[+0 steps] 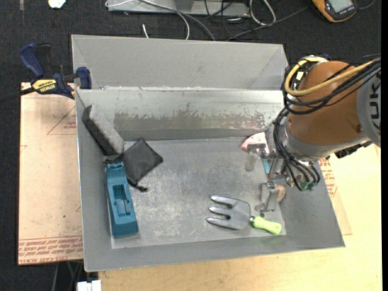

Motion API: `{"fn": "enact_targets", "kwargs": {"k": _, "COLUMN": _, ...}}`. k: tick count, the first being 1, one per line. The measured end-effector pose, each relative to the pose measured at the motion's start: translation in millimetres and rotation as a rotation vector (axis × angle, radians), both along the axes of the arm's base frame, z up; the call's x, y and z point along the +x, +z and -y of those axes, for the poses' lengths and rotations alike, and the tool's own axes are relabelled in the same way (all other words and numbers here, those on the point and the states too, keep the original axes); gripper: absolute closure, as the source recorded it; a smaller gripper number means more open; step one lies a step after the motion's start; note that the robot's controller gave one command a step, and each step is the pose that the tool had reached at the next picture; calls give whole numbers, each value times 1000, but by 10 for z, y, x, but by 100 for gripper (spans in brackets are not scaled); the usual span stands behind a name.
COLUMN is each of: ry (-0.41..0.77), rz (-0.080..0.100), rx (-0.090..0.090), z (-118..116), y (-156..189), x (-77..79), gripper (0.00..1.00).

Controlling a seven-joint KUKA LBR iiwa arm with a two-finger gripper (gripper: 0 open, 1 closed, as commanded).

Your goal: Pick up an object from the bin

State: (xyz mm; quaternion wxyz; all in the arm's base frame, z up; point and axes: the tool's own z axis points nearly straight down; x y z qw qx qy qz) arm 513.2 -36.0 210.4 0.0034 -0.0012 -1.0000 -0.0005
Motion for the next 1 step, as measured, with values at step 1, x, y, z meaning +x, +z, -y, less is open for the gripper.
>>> {"fn": "enact_targets", "kwargs": {"k": 1, "ry": 2, "rz": 8, "rx": -1, "z": -1, "y": 40, "x": 16, "gripper": 0}}
